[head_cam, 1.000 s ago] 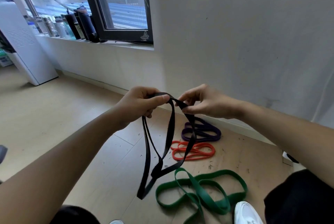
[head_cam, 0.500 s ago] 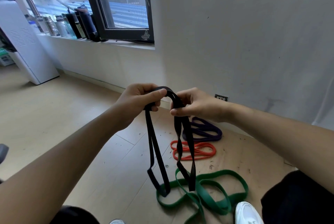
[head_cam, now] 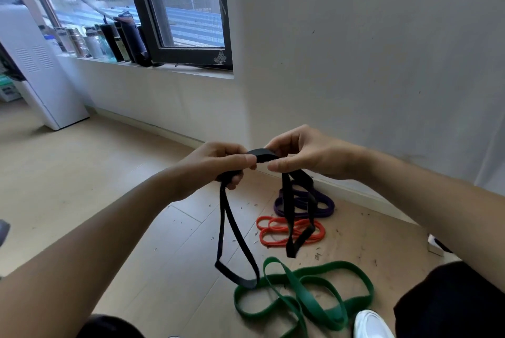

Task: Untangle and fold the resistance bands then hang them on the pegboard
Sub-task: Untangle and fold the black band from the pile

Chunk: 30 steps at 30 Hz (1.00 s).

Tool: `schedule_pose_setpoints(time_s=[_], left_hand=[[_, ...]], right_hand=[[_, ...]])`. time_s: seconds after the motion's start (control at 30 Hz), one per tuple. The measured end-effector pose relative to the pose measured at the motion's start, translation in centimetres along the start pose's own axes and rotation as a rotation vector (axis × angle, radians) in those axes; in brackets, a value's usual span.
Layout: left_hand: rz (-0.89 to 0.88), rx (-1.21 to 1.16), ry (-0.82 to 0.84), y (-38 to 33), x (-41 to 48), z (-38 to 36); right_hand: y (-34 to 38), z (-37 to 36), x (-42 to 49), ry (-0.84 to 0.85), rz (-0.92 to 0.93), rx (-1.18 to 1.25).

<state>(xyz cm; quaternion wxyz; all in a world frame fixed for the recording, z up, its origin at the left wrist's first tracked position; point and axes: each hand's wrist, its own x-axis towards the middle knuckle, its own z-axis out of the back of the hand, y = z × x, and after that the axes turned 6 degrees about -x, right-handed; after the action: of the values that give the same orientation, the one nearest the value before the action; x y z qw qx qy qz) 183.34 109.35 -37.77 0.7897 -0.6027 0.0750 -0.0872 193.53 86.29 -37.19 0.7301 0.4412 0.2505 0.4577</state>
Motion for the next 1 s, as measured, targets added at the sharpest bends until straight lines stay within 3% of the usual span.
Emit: schedule_pose_setpoints(time_s=[0.13,0.37,0.53,0.83,1.0], left_hand=[[-0.054,0.052,-0.091,-0.3,0.7,-1.7],[-0.159,-0.205,-0.327,-0.5,0.8,-0.2],[-0.151,-0.287,-0.350,-0.2,0.5,0.6],[-0.181,-0.260,-0.397,-0.5,0.1,0.4],[-0.210,-0.266,-0.468,-0.2,0.2,1.1]], right_hand=[[-0.3,-0.4,0.2,0.004,0.004,-0.061],[-4.2,-1.2,0.5,0.116,-0.174,-0.210],[-4.8,-2.6,1.3,0.140,-0.203,-0.184],[-4.9,-4.6,4.4,-0.070,-0.111,-0.066],[-6.6,-2.8,4.4,-0.126,-0.118,-0.126]])
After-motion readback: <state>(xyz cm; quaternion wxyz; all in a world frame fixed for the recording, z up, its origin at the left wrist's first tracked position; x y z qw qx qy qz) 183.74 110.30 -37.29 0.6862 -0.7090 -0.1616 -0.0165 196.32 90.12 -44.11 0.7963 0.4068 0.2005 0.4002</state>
